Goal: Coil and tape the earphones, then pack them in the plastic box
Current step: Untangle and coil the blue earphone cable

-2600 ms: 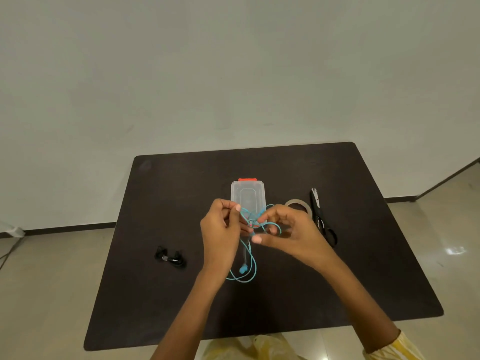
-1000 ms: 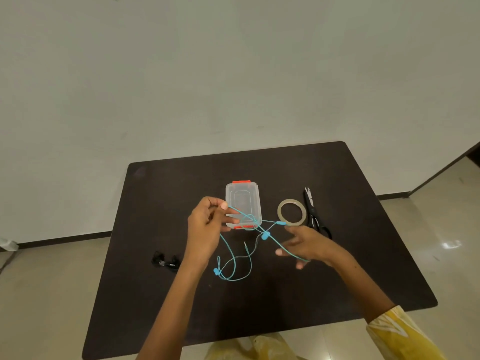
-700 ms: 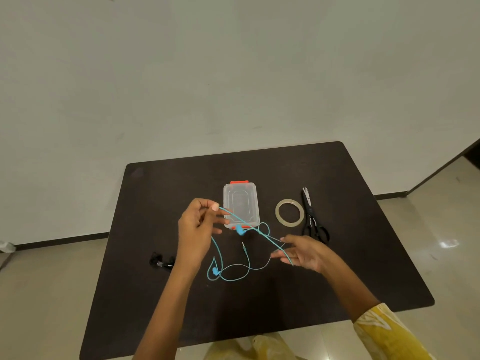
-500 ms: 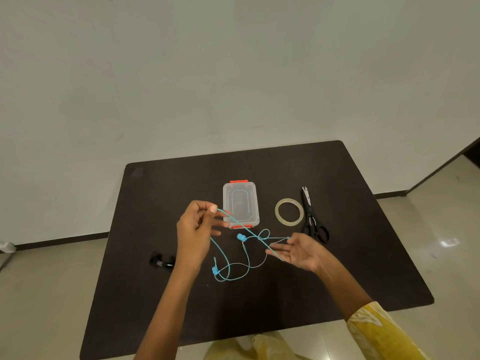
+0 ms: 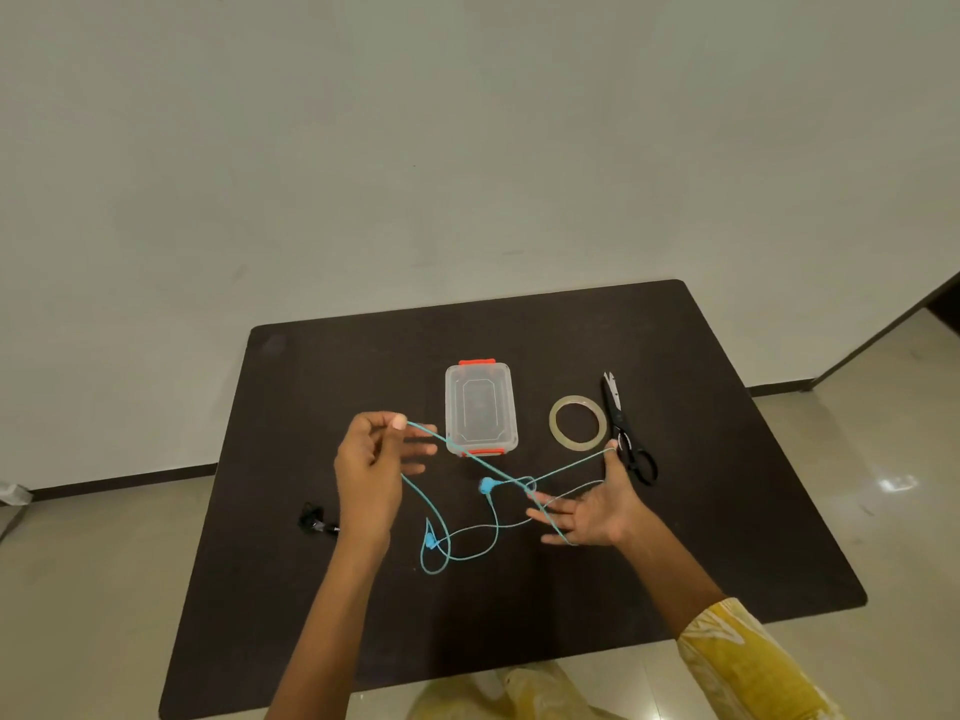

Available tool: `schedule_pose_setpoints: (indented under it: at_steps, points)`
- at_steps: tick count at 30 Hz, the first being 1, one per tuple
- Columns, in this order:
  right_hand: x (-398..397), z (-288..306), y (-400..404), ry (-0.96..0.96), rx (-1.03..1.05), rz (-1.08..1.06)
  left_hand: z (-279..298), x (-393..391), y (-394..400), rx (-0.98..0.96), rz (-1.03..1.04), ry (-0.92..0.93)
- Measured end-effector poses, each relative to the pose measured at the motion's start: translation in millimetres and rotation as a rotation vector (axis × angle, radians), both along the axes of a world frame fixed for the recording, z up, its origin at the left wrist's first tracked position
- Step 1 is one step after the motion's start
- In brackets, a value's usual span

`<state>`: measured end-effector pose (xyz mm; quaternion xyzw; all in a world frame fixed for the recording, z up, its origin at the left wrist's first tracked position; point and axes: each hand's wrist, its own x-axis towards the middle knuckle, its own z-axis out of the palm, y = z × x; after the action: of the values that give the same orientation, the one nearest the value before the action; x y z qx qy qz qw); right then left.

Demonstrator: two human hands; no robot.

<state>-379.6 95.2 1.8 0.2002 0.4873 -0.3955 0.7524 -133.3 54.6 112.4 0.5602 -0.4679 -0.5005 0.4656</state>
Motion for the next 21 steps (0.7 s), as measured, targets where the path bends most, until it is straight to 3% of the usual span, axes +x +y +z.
schedule_pose_setpoints:
  at_steps: [5, 11, 14, 17, 21]
  points:
    - [-7, -5, 10, 0.103, -0.046, 0.094, 5, 10, -5, -0.001, 0.009, 0.032]
    - [6, 19, 15, 0.338, -0.181, 0.428, 4, -2, 5, 0.078, -0.13, 0.082]
    - [18, 36, 15, 0.737, -0.312, 0.712, 3, -7, 8, 0.118, -0.149, 0.085]
    - [31, 46, 12, 1.281, -0.619, 0.983, 4, -9, 8, 0.132, -0.162, 0.085]
    - [48, 39, 2, 1.435, -0.966, 1.261, 5, -9, 8, 0.138, -0.172, 0.076]
